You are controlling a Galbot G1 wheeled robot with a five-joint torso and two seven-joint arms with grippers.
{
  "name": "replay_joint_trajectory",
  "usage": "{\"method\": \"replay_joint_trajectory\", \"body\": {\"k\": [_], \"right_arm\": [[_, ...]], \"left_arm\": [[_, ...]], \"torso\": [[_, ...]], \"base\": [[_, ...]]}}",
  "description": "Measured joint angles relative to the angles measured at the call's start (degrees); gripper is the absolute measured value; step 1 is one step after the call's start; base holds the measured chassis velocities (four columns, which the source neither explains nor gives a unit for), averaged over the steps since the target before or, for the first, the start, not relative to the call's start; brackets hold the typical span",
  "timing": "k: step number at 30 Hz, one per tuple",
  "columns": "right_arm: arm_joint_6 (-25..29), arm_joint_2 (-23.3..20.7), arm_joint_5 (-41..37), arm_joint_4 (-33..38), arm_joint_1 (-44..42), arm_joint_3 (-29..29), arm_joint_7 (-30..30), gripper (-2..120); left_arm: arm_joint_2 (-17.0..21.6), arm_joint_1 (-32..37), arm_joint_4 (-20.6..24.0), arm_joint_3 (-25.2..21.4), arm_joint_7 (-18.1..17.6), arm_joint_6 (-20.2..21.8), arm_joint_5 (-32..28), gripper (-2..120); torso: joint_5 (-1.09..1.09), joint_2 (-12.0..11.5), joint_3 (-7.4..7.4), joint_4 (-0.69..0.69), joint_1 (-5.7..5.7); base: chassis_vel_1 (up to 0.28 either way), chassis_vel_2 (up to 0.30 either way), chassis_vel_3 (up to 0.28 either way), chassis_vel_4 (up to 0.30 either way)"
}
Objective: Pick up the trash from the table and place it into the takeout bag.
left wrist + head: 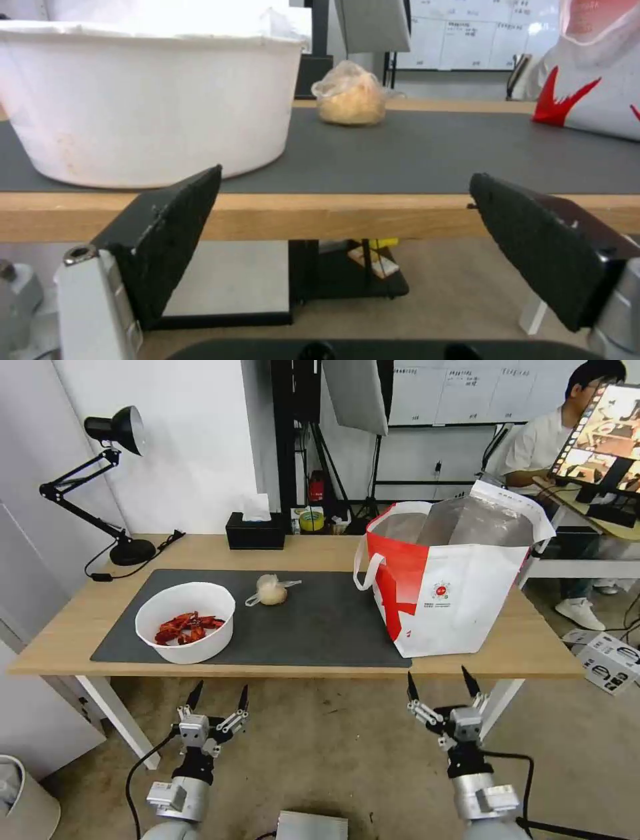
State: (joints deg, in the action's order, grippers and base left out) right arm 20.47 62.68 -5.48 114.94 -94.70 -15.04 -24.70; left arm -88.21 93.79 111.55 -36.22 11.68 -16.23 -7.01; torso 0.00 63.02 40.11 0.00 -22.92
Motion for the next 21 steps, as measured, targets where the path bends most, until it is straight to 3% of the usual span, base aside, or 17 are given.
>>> {"method": "replay_joint_trajectory", "body": {"k": [21], "right_arm": [[-0.1, 0.94, -1.63, -0.98, 0.74, 1.52, -0.18, 100]], "left_arm": [[-0.19, 0.67, -0.02, -0.52, 0.01, -1.02, -0.03, 100]], "torso": [[0.0, 0.0, 0.0, 0.0, 0.0]], "base": [[0.0, 0.0, 0.0, 0.0]]}}
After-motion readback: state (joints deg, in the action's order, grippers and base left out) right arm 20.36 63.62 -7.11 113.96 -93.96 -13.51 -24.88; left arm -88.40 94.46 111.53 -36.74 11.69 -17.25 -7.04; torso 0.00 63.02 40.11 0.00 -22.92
